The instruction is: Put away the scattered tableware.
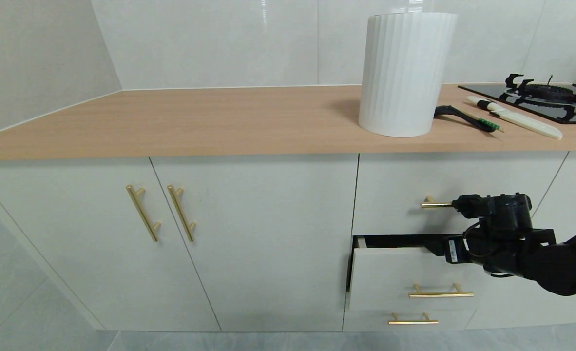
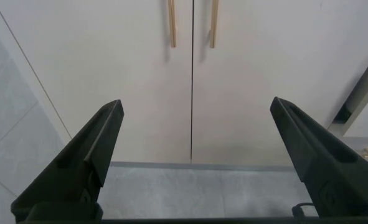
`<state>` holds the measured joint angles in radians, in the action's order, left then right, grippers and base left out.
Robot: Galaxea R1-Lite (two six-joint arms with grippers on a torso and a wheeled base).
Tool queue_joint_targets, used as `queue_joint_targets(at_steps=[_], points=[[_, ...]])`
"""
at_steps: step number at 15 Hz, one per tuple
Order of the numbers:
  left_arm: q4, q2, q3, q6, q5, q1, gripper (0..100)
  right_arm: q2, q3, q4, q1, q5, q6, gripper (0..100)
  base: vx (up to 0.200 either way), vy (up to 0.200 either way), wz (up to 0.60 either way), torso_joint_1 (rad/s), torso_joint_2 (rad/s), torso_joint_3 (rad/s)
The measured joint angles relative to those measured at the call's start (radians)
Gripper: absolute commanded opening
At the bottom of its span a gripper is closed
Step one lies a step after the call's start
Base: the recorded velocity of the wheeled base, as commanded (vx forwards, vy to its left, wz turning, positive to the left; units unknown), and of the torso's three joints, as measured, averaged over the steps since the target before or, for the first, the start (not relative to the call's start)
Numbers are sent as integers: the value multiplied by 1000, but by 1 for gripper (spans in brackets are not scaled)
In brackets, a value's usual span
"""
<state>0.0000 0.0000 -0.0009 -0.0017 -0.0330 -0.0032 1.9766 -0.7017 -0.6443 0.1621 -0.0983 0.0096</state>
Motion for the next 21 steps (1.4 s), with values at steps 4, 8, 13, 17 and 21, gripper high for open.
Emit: queue_joint_targets(at_steps=[4,8,13,17,21], points=[[0,0,0,0,0,0,100,-44,7,111,0,2,-2,100,0,0,0,0,0,0],[0,0,0,0,0,0,100,-136,2,314,0,5,-54,100,0,0,0,0,0,0],[0,0,0,0,0,0,100,-264,-33,681,37,5,-101,100,0,0,0,0,0,0],[0,0,0,0,0,0,100,-357,-108,1078,107,1,-119,100,0,0,0,0,0,0],[0,0,0,0,0,0,100,-431,-198,1129,143,6,-73,100,0,0,0,0,0,0]])
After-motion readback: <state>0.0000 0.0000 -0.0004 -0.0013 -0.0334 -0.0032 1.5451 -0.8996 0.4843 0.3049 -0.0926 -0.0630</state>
